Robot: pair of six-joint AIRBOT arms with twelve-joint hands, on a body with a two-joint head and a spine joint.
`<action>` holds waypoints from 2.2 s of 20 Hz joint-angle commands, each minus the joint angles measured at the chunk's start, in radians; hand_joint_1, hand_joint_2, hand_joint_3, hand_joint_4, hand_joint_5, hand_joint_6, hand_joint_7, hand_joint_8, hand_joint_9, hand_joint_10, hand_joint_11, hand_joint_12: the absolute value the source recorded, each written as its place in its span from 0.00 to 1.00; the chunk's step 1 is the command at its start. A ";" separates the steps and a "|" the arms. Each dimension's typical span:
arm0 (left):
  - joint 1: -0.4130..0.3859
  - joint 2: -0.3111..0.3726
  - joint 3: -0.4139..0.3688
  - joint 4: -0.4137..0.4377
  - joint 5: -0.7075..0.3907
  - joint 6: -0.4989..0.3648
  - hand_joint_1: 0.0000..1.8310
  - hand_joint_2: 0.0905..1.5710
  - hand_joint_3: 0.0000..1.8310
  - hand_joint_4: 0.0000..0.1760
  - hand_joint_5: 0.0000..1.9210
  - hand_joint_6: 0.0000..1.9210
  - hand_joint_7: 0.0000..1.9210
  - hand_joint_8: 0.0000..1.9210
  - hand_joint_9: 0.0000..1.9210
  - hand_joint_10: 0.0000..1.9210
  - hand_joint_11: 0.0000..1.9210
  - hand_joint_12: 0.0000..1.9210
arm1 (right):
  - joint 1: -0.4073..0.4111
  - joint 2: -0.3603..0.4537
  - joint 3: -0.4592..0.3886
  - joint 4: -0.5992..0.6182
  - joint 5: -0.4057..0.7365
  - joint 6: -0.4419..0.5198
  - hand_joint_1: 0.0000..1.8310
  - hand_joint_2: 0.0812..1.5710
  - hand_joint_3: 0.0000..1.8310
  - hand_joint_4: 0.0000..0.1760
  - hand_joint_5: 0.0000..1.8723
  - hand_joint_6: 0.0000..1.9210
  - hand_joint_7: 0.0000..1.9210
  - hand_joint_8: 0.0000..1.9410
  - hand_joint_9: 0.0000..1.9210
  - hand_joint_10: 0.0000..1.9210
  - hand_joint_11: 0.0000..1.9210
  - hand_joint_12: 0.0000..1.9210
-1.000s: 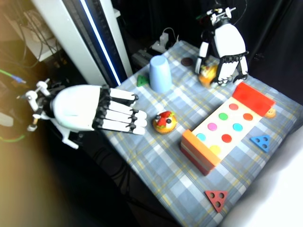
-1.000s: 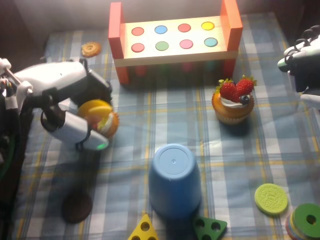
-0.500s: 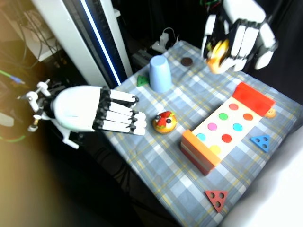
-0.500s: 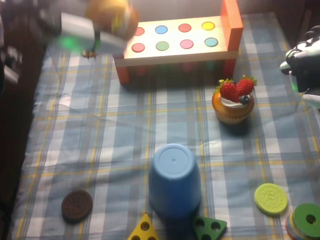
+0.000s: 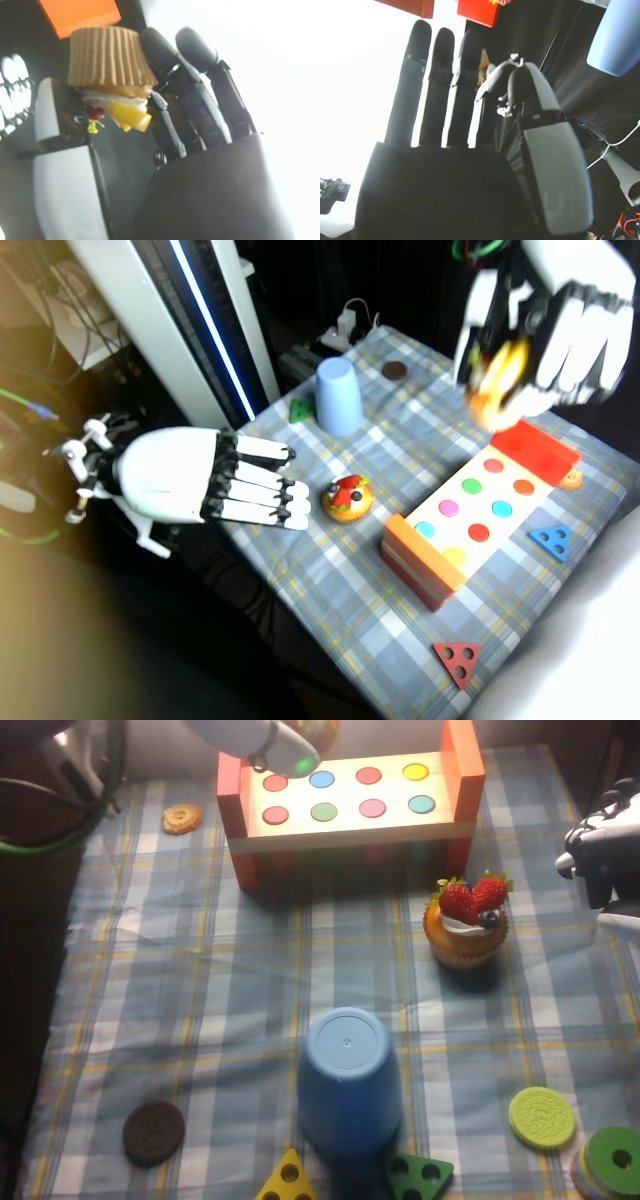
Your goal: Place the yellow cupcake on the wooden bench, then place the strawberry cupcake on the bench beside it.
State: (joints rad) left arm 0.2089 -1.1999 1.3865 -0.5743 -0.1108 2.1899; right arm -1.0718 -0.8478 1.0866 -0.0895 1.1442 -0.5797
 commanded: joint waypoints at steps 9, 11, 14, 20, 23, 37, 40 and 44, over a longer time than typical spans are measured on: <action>0.023 -0.104 0.146 -0.204 0.003 0.129 0.67 0.72 0.00 0.00 0.54 0.44 0.38 0.72 0.24 0.45 0.04 0.76 | 0.027 -0.017 0.019 0.008 0.099 0.010 0.47 0.82 0.00 0.68 0.34 0.77 0.49 0.00 0.40 0.00 0.35 0.12; 0.028 -0.113 0.147 -0.293 0.005 0.251 0.58 0.72 0.00 0.00 0.47 0.57 0.36 0.13 0.25 0.16 0.00 0.57 | 0.027 -0.017 0.019 0.008 0.099 0.011 0.47 0.82 0.00 0.76 0.34 0.77 0.49 0.00 0.41 0.00 0.35 0.12; 0.034 -0.128 0.147 -0.509 0.006 0.523 0.42 0.71 0.00 0.37 0.40 0.08 0.31 0.00 0.26 0.02 0.00 0.44 | 0.027 -0.017 0.019 0.008 0.099 0.016 0.47 0.82 0.00 0.68 0.34 0.77 0.48 0.00 0.41 0.00 0.34 0.12; 0.067 -0.134 0.147 -0.587 0.005 0.610 0.62 0.62 0.00 0.42 0.39 0.00 0.31 0.00 0.31 0.00 0.00 0.57 | 0.026 -0.017 0.018 0.008 0.099 0.027 0.46 0.83 0.00 0.75 0.33 0.78 0.49 0.00 0.41 0.00 0.33 0.18; 0.076 -0.126 0.142 -0.587 0.005 0.611 0.62 0.64 0.00 0.40 0.37 0.00 0.31 0.00 0.31 0.00 0.02 0.54 | 0.026 -0.017 0.018 0.008 0.099 0.030 0.46 0.83 0.00 0.77 0.33 0.79 0.48 0.00 0.40 0.00 0.31 0.18; 0.077 -0.090 0.120 -0.587 0.005 0.615 0.60 0.62 0.00 0.85 0.24 0.00 0.21 0.00 0.21 0.00 0.01 0.35 | 0.020 -0.018 0.015 0.011 0.095 0.032 0.49 0.81 0.00 0.42 0.35 0.76 0.48 0.00 0.42 0.00 0.30 0.21; 0.080 -0.085 0.112 -0.586 0.001 0.615 0.55 0.55 0.00 1.00 0.10 0.00 0.10 0.00 0.12 0.00 0.00 0.35 | 0.020 -0.018 0.015 0.011 0.095 0.032 0.46 0.83 0.00 0.83 0.33 0.79 0.46 0.00 0.39 0.00 0.27 0.20; 0.087 -0.066 0.081 -0.571 -0.032 0.615 0.55 0.51 0.00 1.00 0.03 0.00 0.00 0.00 0.03 0.00 0.00 0.11 | 0.020 -0.018 0.015 0.010 0.092 0.032 0.33 0.81 0.00 0.20 0.37 0.03 0.39 0.00 0.31 0.00 0.23 0.15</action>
State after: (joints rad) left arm 0.3046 -1.2667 1.4601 -1.1484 -0.0795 2.8048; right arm -1.0615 -0.8650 1.1015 -0.1059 1.1210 -0.5533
